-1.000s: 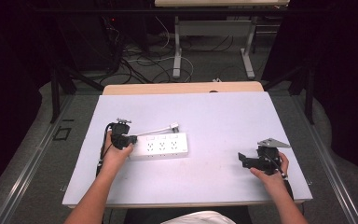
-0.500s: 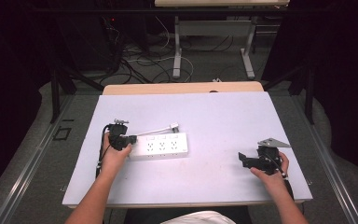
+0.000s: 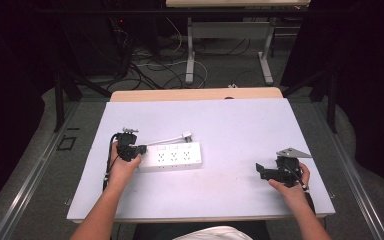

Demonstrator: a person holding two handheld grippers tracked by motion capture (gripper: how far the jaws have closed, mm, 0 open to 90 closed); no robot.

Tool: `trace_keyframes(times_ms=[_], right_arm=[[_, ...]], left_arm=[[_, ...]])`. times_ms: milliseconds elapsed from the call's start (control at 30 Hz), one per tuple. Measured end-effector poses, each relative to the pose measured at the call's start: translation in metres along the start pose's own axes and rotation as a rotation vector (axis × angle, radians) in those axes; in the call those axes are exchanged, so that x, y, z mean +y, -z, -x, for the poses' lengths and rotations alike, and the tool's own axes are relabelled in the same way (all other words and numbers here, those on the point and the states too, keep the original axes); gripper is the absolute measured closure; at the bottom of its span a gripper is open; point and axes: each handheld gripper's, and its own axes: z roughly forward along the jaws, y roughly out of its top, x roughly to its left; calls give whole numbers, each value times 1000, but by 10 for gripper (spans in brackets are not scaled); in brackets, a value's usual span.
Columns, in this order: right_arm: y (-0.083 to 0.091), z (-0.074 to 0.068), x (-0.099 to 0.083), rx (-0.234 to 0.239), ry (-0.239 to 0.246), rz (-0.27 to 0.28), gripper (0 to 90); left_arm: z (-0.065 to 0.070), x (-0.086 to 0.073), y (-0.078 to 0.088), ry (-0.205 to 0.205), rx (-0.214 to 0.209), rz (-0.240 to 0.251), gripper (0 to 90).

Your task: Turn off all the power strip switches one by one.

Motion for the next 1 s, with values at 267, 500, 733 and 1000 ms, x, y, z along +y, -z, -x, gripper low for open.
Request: trace_keyframes(times_ms=[267,500,733,1000], right_arm=[[-1,-1,1,-3,0,0,90],[0,-1,1,2,1,3,90],[-1,-1,1,3,4,3,90],[-1,-2,1,-3,0,2,90]], left_arm=[[0,-1,1,10,-4,11,900],[1,-1,1,18,-29,15,900],[7,-1,4,10,-62,34,900],[21,4,2,-15,-78,54,900]])
